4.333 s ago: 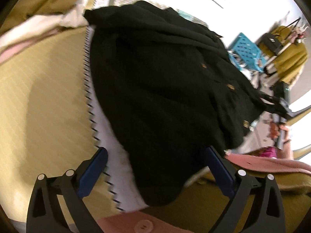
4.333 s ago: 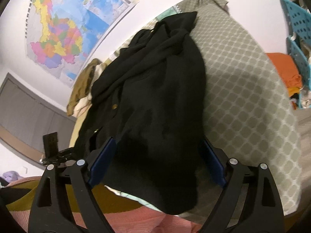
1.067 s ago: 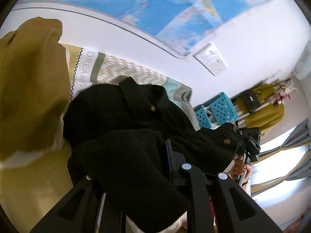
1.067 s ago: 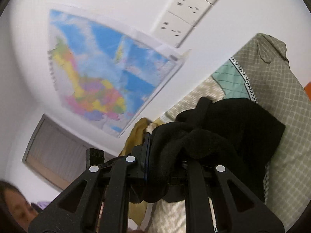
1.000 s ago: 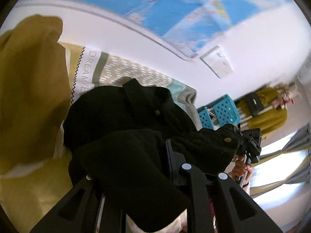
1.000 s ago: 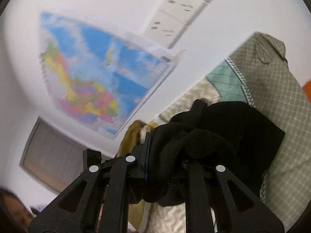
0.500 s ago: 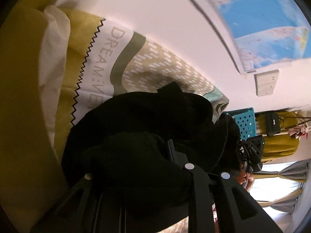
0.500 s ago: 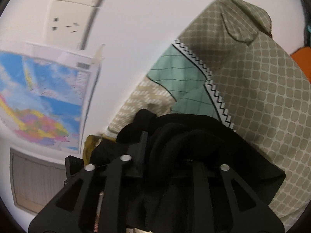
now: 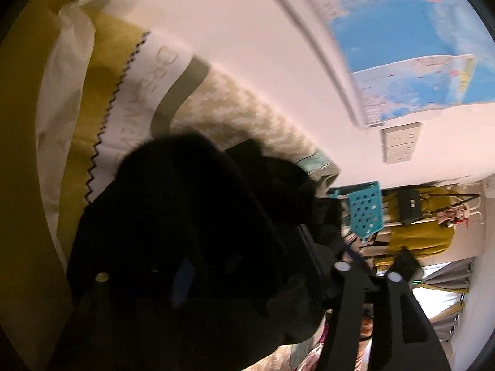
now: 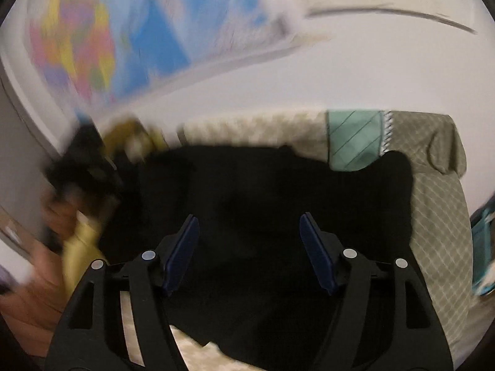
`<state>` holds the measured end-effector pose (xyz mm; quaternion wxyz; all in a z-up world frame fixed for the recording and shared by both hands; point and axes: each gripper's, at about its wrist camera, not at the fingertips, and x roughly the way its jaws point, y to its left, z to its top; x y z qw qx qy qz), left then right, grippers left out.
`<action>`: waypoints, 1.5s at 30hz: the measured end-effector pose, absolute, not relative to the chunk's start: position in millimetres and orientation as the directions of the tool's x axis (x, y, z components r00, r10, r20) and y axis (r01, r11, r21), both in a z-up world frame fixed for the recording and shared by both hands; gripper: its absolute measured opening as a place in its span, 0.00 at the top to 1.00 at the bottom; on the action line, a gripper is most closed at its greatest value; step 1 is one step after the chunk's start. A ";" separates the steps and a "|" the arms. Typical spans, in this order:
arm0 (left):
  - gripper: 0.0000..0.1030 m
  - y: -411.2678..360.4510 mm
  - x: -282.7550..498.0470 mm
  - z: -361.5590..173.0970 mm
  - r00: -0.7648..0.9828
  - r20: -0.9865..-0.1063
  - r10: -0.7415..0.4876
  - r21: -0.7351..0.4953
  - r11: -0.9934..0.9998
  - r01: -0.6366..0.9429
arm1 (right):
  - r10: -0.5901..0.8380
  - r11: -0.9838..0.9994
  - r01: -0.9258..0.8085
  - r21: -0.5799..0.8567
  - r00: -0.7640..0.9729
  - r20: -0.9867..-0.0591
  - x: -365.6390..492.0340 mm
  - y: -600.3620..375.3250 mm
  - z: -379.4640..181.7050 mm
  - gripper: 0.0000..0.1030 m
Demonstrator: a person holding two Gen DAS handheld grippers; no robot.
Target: Fold large clothes
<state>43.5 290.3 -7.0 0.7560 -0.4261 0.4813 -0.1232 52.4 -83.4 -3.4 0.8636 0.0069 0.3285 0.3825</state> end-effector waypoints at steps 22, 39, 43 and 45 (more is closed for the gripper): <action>0.76 186.5 66.9 -29.3 0.398 -0.845 -0.356 -0.410 0.910 -0.057 | 0.534 0.807 -0.561 0.185 0.558 -0.635 113.9 -43.2 -26.4 0.99; 0.21 231.2 -103.5 22.6 0.700 -0.714 -0.030 -0.155 0.981 -0.115 | 0.604 0.797 -0.508 0.328 0.643 -0.471 -8.5 -204.0 -32.2 0.17; 0.13 234.1 -133.5 1.5 0.682 -0.730 -0.037 -0.172 0.976 -0.130 | 0.622 0.783 -0.491 0.383 0.607 -0.495 -22.7 -214.2 -73.0 0.14; 0.13 230.9 -131.4 -10.5 0.663 -0.748 -0.026 -0.155 0.978 -0.137 | 0.632 0.775 -0.500 0.387 0.594 -0.498 -23.7 -208.0 -83.5 0.14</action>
